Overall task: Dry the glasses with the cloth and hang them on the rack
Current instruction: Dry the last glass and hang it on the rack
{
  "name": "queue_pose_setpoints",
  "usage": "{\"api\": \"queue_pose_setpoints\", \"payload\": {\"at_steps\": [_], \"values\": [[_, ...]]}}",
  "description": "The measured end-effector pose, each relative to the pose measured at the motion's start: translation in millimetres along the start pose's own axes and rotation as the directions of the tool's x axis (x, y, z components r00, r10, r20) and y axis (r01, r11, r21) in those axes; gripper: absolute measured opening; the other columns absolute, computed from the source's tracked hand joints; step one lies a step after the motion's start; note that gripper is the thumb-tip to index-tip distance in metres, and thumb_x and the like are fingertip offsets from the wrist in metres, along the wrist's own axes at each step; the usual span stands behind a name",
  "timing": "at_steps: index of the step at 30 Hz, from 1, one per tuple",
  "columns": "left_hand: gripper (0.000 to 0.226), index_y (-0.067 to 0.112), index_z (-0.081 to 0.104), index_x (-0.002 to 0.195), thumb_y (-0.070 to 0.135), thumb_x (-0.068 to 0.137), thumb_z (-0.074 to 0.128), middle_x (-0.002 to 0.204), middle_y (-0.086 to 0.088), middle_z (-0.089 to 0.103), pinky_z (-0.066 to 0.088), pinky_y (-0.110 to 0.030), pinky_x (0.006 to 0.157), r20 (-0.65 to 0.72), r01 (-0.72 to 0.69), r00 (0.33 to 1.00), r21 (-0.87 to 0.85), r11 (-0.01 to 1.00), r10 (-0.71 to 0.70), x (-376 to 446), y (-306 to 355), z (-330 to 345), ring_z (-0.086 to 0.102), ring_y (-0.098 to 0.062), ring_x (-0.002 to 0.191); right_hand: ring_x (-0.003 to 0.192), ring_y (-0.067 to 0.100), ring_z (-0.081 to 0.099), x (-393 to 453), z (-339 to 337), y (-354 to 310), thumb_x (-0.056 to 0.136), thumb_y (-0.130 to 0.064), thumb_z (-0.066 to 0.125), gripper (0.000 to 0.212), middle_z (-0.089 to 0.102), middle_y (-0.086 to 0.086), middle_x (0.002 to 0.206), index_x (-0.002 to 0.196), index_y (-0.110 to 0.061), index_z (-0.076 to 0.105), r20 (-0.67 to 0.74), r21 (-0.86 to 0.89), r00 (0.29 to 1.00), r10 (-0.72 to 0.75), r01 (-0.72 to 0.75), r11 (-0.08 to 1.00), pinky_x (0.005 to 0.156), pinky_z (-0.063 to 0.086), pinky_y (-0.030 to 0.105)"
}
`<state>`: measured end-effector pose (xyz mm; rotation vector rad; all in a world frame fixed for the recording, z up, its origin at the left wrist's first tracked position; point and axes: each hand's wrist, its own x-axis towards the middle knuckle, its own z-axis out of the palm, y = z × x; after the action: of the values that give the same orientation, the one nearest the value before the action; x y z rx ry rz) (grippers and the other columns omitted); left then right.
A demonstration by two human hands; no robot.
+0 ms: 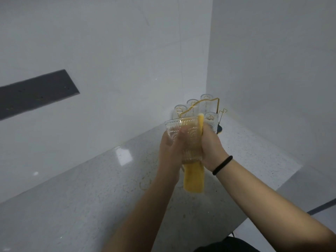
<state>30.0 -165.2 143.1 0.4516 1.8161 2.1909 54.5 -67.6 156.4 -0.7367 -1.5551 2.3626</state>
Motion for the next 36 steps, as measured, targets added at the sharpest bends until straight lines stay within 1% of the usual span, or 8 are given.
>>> {"api": "queue_pose_setpoints", "payload": {"at_steps": [2,5,9,12,17,21,27,36], "values": [[0.052,0.016,0.07,0.104,0.062,0.086,0.055,0.104,-0.015,0.073,0.056,-0.054,0.086,-0.032,0.034,0.999,-0.034,0.999,-0.035,3.5,2.7,-5.2,0.07,-0.033,0.098,0.084,0.016,0.07,-6.2,3.6,14.5,0.092,-0.055,0.034,0.047,0.074,-0.002,0.088,0.085,-0.03,0.073,0.045,-0.006,0.991,-0.126,0.126,0.992,0.068,0.058,0.033],[0.036,0.034,0.072,0.094,0.056,0.095,0.043,0.098,-0.001,0.075,0.058,-0.037,0.081,-0.014,0.019,1.0,0.083,0.996,-0.018,4.6,2.7,-7.3,0.072,-0.016,0.092,0.113,0.016,0.057,-14.5,11.2,33.4,0.087,-0.06,0.029,0.054,0.061,-0.003,0.122,0.126,-0.03,0.05,0.04,-0.143,0.94,-0.339,0.341,0.929,0.097,0.047,0.041],[0.022,0.03,0.069,0.106,0.04,0.092,0.056,0.104,-0.002,0.074,0.058,-0.031,0.078,0.133,-0.023,0.991,0.109,0.994,0.008,0.3,2.2,-2.1,0.071,-0.017,0.097,0.099,0.01,0.064,-10.8,9.0,26.6,0.097,-0.045,0.025,0.043,0.067,-0.004,0.105,0.118,-0.023,0.056,-0.04,-0.287,0.915,-0.402,0.374,0.882,0.084,0.054,0.029],[0.031,0.027,0.068,0.113,0.041,0.087,0.06,0.111,-0.009,0.072,0.059,-0.04,0.075,0.269,0.118,0.957,-0.035,0.992,-0.105,2.1,1.2,-15.2,0.07,-0.028,0.1,0.08,0.018,0.071,-6.4,1.1,6.1,0.095,-0.051,0.029,0.05,0.074,0.004,0.087,0.102,-0.017,0.064,-0.063,-0.048,0.99,-0.126,0.123,0.991,0.063,0.058,0.031],[0.036,0.021,0.065,0.113,0.039,0.082,0.062,0.103,-0.004,0.074,0.058,-0.038,0.069,0.351,0.225,0.905,0.085,0.971,-0.241,3.9,0.6,-33.9,0.071,-0.025,0.091,0.114,0.028,0.057,0.0,-13.4,-35.7,0.096,-0.05,0.021,0.058,0.061,0.015,0.121,0.121,-0.011,0.056,0.145,0.315,0.98,-0.139,0.087,0.945,0.099,0.044,0.042],[0.028,0.025,0.067,0.105,0.033,0.078,0.069,0.095,0.0,0.075,0.057,-0.029,0.066,0.361,0.153,0.909,0.17,0.973,-0.206,6.5,5.0,-44.7,0.072,-0.021,0.084,0.116,0.021,0.056,1.1,-11.1,-41.8,0.093,-0.055,0.021,0.054,0.06,0.008,0.125,0.118,-0.023,0.057,0.239,0.044,0.959,-0.153,0.147,0.988,0.104,0.04,0.04],[0.031,0.024,0.07,0.102,0.029,0.072,0.076,0.096,-0.003,0.076,0.055,-0.024,0.069,0.384,0.109,0.903,0.224,0.969,-0.191,7.0,1.6,-50.5,0.073,-0.021,0.086,0.104,0.029,0.063,-4.7,-11.7,-33.2,0.091,-0.059,0.026,0.069,0.065,0.02,0.111,0.111,-0.003,0.061,0.271,-0.505,0.962,0.012,0.132,0.853,0.099,0.045,0.044],[0.025,0.033,0.076,0.086,0.013,0.07,0.075,0.089,0.015,0.074,0.051,-0.014,0.072,0.602,0.057,0.743,0.379,0.923,-0.293,16.2,19.7,-55.0,0.069,-0.001,0.084,0.096,0.021,0.056,-3.1,-35.3,-30.7,0.082,-0.041,0.044,0.05,0.061,0.005,0.099,0.114,-0.003,0.051,0.696,-0.525,0.558,0.451,-0.033,0.851,0.09,0.044,0.032]]}}
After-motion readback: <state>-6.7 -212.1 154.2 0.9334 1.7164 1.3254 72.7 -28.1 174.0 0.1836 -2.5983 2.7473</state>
